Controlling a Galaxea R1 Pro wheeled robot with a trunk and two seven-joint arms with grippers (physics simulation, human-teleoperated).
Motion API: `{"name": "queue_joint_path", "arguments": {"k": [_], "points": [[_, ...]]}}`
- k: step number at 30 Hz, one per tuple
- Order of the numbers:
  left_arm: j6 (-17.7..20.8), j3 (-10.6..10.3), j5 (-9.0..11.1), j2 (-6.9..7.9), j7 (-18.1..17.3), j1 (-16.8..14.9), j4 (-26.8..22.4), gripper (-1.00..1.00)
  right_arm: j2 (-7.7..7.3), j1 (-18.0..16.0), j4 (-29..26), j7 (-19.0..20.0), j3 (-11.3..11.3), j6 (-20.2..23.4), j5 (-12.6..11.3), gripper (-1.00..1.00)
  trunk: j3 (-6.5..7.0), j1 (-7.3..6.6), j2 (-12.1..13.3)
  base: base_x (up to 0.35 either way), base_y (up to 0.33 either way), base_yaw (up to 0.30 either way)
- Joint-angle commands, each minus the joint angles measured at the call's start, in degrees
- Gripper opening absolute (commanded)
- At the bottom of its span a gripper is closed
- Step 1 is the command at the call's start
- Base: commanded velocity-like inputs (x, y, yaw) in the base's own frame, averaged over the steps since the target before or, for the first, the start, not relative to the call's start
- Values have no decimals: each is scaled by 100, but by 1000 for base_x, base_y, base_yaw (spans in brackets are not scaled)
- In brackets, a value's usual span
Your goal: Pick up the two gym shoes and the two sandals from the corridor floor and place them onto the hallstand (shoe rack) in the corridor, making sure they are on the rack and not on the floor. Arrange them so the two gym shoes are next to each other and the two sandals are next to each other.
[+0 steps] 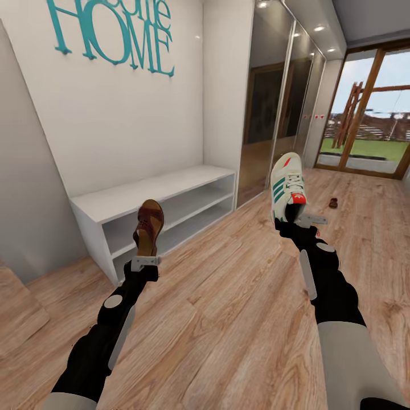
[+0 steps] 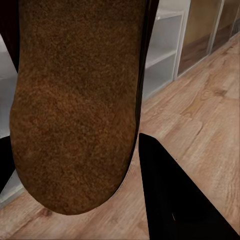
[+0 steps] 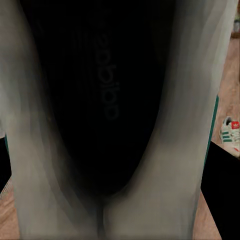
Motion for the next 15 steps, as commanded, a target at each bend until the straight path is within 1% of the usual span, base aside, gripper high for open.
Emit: {"name": "queue_joint_path", "arguments": {"k": [1, 15], "points": [[34, -3, -26, -1, -8, -3, -8, -100, 3, -3, -8, 0, -7, 33, 5, -100, 1, -1, -2, 0, 0, 210], [34, -3, -26, -1, -6, -3, -8, -100, 3, -3, -10, 0, -7, 32, 7, -100, 92, -1, -2, 0, 0, 210]]}}
